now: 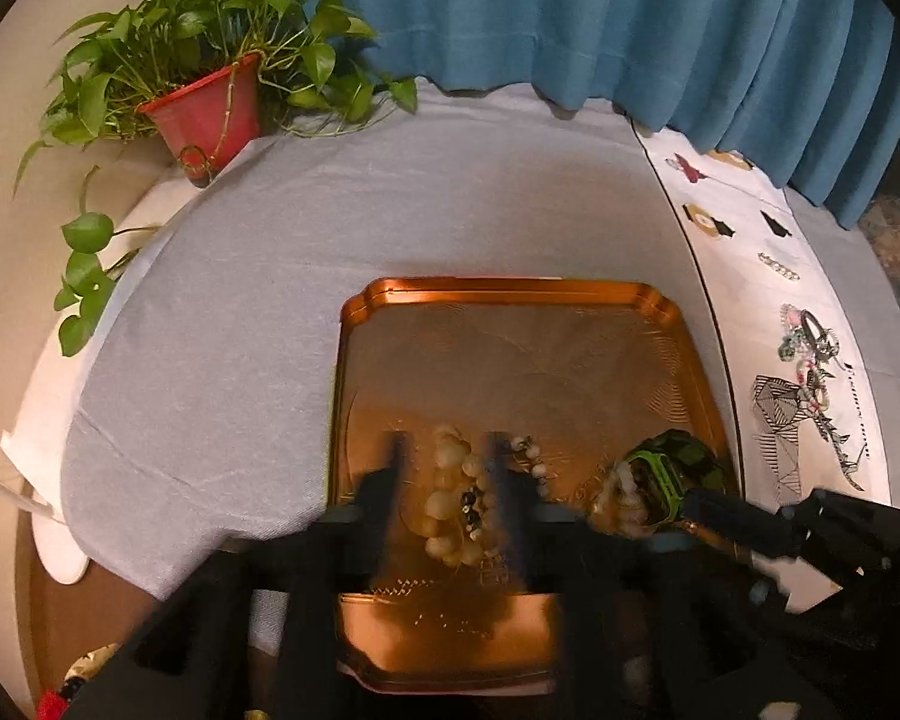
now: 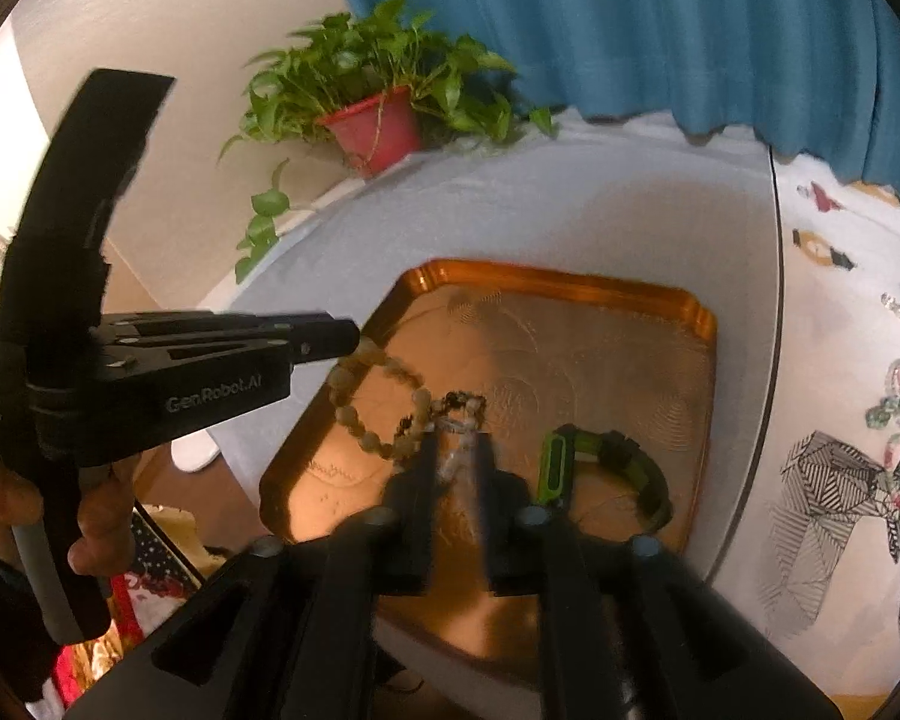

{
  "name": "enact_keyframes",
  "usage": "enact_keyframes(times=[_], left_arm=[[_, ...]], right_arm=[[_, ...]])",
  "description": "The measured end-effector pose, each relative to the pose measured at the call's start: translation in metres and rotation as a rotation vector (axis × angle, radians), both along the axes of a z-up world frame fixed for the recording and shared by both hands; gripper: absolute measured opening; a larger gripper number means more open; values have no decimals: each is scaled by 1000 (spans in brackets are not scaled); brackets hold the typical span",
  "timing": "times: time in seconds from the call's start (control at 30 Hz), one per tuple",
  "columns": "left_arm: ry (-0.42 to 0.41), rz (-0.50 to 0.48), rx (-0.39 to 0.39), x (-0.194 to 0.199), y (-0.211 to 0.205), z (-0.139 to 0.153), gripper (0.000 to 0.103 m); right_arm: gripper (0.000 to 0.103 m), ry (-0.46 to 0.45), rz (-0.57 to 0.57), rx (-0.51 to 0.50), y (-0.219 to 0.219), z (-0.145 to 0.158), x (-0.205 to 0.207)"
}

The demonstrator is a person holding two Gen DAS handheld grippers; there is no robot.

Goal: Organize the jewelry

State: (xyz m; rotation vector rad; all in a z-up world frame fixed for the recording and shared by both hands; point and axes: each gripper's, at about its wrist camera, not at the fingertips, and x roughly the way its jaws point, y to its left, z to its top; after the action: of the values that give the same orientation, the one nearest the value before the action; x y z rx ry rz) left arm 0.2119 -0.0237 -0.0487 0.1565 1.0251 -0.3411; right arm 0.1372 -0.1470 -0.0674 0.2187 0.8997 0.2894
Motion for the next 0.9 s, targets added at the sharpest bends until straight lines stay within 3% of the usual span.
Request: enact_keyframes(times=[0.07, 0.13, 0.27, 0.57, 0.9], left_arm=[[-28, 11, -9, -6, 4, 6, 92], [-69, 10, -7, -15, 10, 14, 93], [-74, 54, 44, -43, 25, 21, 93], [21, 131, 28, -140, 49, 26, 93], [-117, 40, 13, -233, 32, 79, 93]], right_arm=[[59, 11, -13, 4, -2, 1, -3], [60, -3, -29, 1, -5, 6, -12], [62, -11, -53, -36, -13, 19, -47], [68, -74, -159, -113, -33, 64, -160], [77, -190, -175, -124, -22, 106, -250]])
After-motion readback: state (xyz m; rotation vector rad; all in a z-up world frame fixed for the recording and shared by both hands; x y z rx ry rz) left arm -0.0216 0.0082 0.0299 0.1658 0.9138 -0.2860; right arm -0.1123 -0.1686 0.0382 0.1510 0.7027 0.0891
